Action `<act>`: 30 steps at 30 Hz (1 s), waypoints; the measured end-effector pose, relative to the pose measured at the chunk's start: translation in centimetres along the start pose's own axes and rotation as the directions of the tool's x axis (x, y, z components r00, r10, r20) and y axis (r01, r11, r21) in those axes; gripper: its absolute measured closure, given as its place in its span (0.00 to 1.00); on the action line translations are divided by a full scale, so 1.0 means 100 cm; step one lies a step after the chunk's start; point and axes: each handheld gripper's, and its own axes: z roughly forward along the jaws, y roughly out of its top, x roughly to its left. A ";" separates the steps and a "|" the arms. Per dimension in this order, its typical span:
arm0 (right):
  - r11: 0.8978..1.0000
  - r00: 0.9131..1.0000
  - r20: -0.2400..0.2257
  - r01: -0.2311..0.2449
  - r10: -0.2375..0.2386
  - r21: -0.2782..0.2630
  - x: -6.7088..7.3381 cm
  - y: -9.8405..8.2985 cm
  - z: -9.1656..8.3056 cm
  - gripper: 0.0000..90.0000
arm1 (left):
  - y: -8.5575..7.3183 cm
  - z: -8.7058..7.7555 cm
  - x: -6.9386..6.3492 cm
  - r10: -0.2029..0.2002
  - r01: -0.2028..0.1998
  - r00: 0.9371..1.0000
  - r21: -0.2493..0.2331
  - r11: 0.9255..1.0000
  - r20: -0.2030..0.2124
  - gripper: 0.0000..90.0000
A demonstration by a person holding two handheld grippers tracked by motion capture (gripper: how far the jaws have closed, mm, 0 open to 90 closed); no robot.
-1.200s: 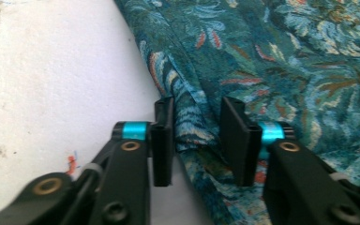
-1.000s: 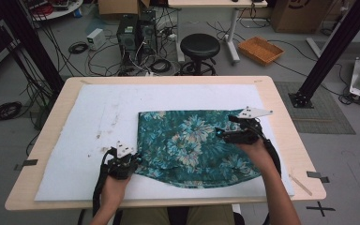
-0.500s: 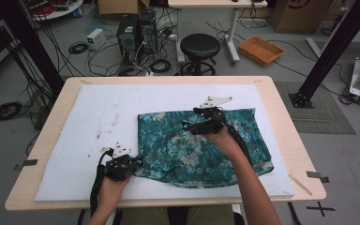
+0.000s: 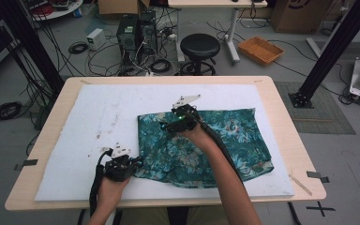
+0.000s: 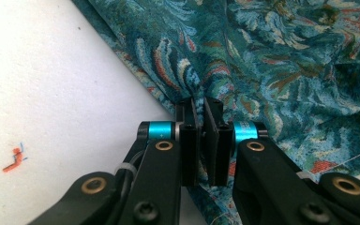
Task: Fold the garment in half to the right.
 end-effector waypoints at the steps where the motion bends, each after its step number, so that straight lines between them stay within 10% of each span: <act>1: 1.000 1.000 -0.002 0.001 -0.001 0.004 0.000 0.000 0.003 0.24 | 0.000 0.000 0.000 0.000 0.000 1.000 0.000 1.000 0.000 0.95; 30: 0.993 0.999 0.034 0.024 -0.028 0.113 0.028 0.025 0.097 0.47 | -0.002 -0.003 0.001 -0.014 0.014 1.000 0.005 1.000 0.015 0.95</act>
